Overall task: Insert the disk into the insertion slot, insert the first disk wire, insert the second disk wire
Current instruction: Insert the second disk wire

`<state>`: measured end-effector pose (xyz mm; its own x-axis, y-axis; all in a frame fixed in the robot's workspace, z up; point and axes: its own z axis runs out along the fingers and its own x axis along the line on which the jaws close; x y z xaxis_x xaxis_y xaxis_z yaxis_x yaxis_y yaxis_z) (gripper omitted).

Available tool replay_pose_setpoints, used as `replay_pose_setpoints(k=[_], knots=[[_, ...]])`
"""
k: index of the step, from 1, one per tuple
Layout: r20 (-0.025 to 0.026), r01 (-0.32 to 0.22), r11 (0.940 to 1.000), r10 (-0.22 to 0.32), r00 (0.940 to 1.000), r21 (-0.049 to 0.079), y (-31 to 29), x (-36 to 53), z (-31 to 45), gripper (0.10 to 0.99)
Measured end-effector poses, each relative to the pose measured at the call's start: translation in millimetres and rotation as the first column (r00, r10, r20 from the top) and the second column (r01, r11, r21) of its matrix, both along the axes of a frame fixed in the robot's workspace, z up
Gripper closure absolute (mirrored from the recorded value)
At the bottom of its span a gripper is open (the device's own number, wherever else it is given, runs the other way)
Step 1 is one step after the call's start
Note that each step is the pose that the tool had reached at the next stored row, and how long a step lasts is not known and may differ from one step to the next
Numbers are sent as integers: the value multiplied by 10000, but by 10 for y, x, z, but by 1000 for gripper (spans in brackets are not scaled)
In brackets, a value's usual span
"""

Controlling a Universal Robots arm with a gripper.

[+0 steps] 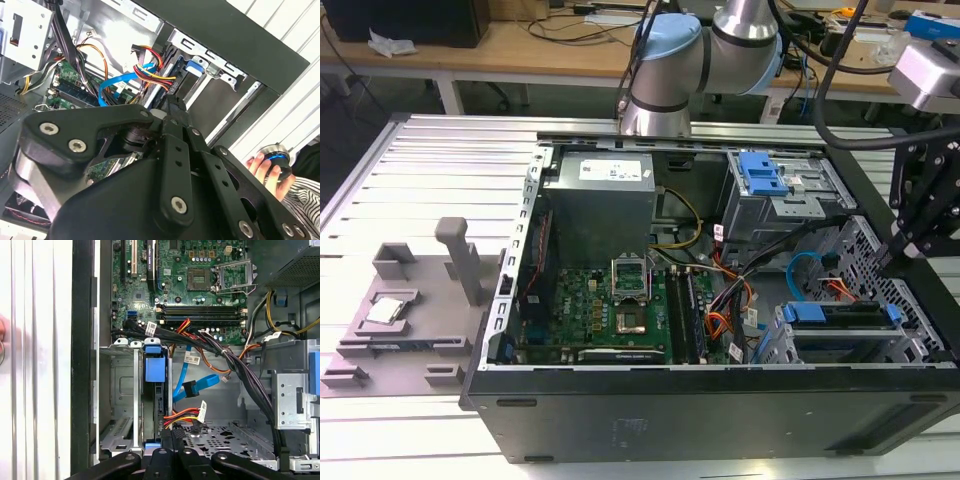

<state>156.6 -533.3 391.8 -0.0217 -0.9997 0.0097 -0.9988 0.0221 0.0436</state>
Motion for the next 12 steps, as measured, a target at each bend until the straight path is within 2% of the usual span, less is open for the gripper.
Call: replay_pose_setpoints(k=[1, 4, 7, 9, 12], knots=[[0, 0, 10000, 0, 10000, 0, 0, 0, 1, 973], [0, -3, 10000, 3, 10000, -1, 0, 0, 2, 784], [-1, -401, 9992, 401, 9992, 4, 31, -21, -12, 784], [0, -440, 9990, 440, 9990, 3, 131, -97, -31, 784], [0, -469, 9989, 469, 9989, 4, 183, -177, -48, 784]])
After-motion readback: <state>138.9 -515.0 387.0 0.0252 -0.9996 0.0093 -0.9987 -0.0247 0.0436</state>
